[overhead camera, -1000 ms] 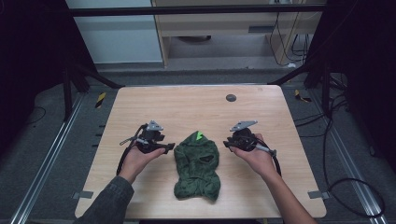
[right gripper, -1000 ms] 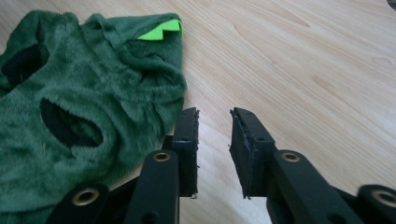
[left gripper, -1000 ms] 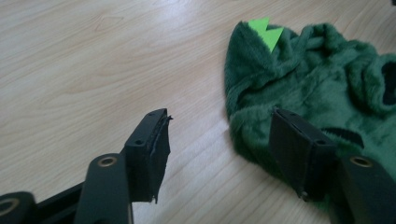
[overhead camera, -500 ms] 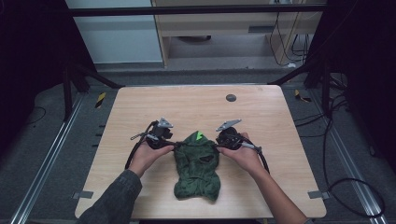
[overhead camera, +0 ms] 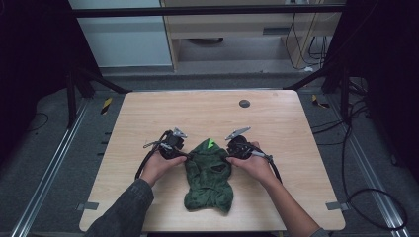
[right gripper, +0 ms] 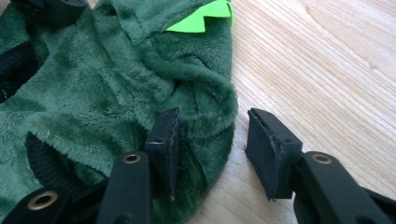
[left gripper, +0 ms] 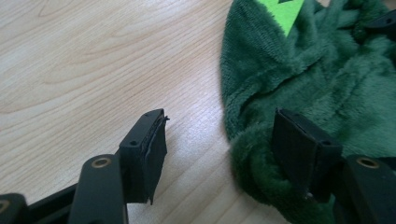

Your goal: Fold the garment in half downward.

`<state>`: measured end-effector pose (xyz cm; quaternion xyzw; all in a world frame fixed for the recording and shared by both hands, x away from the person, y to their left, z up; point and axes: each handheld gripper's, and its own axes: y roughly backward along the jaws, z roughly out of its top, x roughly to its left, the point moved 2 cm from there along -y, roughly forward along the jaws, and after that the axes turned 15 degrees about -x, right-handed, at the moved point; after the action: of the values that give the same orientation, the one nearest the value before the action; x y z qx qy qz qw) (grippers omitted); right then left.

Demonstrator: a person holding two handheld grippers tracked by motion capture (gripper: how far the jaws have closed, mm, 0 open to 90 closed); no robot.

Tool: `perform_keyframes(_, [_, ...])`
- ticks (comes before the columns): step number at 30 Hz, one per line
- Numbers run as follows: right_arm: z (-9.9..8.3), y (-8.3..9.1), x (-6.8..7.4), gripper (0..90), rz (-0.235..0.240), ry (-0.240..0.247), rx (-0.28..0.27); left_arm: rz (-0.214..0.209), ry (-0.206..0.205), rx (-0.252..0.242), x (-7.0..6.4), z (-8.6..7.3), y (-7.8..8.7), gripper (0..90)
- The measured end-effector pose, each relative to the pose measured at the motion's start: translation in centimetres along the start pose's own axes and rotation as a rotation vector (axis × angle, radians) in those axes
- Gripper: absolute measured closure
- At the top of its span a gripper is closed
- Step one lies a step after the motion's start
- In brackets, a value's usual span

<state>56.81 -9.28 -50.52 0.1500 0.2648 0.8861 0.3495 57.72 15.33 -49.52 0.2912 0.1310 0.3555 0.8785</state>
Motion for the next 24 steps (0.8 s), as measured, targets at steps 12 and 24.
perform_keyframes(12, [0.1,-0.2,0.5,82.6,0.052,0.009,0.004,-0.060,0.035,-0.007,-0.1,-0.7,-0.1,53.6])
perform_keyframes(24, [1.1,0.6,0.1,84.7,0.054,0.021,-0.007,-0.102,0.071,-0.017,-0.2,0.0,0.6,81.7])
